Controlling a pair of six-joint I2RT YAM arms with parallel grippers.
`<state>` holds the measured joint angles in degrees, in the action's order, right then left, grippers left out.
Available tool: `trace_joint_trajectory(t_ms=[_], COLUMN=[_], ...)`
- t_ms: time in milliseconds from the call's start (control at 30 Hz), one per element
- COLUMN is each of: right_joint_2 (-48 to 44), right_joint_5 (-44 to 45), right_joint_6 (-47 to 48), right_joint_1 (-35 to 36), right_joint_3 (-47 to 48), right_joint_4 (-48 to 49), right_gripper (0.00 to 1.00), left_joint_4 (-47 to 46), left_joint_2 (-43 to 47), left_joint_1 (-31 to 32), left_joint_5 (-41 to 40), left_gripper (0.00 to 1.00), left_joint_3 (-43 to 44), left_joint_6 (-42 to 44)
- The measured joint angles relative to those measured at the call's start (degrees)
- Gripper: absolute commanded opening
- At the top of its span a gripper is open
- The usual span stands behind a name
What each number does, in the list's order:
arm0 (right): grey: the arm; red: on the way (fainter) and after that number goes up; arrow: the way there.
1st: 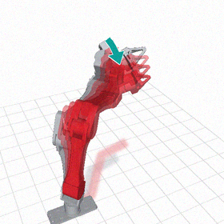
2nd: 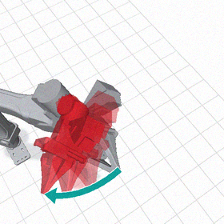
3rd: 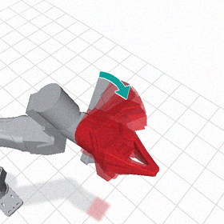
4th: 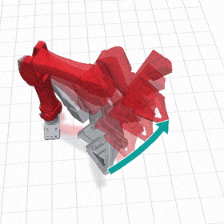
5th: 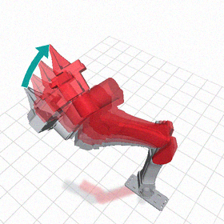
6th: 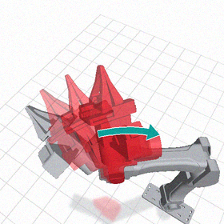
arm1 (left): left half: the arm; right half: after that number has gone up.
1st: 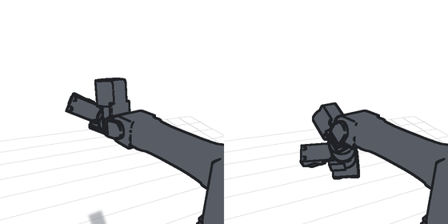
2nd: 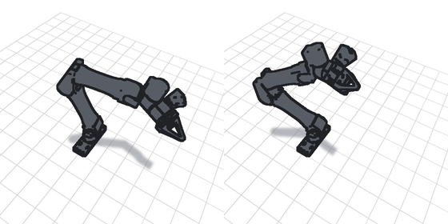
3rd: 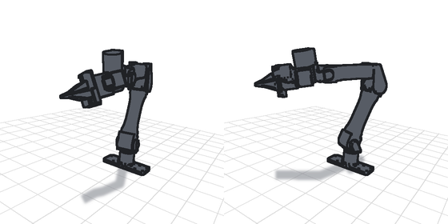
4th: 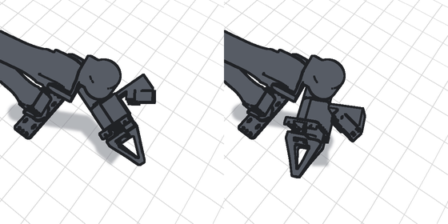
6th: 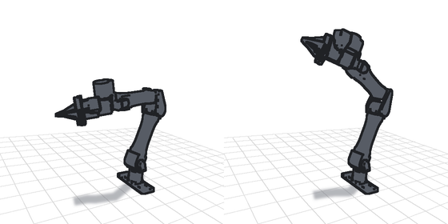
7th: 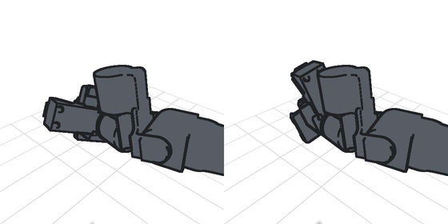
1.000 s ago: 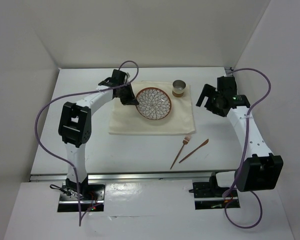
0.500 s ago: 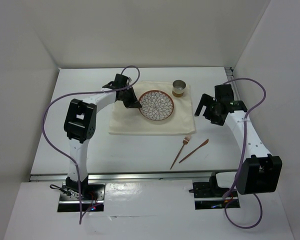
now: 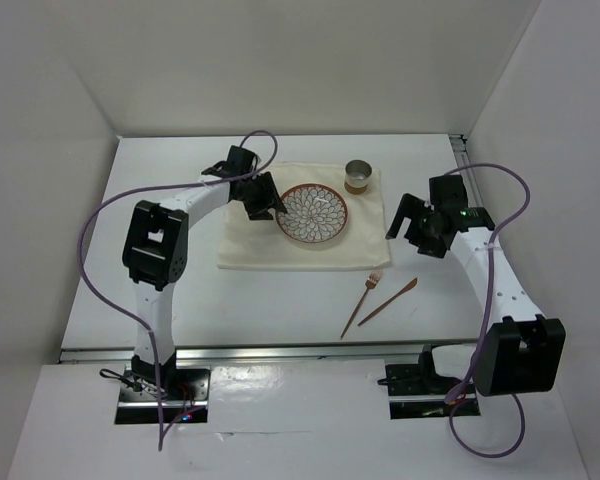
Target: Set the dinner table for one person
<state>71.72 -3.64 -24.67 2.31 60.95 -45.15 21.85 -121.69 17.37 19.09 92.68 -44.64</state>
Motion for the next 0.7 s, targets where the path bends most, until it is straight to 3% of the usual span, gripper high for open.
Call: trace_joint_trajectory(t_ms=[200, 300, 467, 567, 633, 700], right_joint_2=[-2.2, -4.4, -8.4, -9.1, -10.1, -12.7], right_joint_5=[-3.6, -4.9, -7.0, -7.6, -7.2, -6.3], right_joint_6=[-0.9, -1.8, -4.3, -6.1, -7.1, -7.7], right_joint_1=[0.0, 0.2, 0.3, 0.3, 0.3, 0.3], right_joint_3=[-4.1, -6.7, -8.0, -7.4, -6.4, -4.8], right_joint_4=[-0.6, -1.2, -1.6, -2.7, -3.7, -4.6], right_gripper=[0.99, 0.97, 0.96, 0.96, 0.96, 0.95], left_joint_4=[5.1, 7.4, 10.2, 10.2, 10.3, 10.5], left_joint_2=[8.5, 17.7, 29.4, 29.8, 28.2, 25.6], left_joint_1=[2.6, 6.7, 20.3, 28.8, 34.1, 37.4], left_joint_5=[-7.8, -14.5, -21.4, -21.6, -21.0, -20.2], left_gripper=[0.87, 0.87, 0.74, 0.73, 0.79, 0.79], left_joint_3=[-1.7, -6.1, -8.5, -8.8, -10.1, -11.4], left_joint_6=[2.5, 3.8, 7.5, 8.9, 9.6, 10.2])
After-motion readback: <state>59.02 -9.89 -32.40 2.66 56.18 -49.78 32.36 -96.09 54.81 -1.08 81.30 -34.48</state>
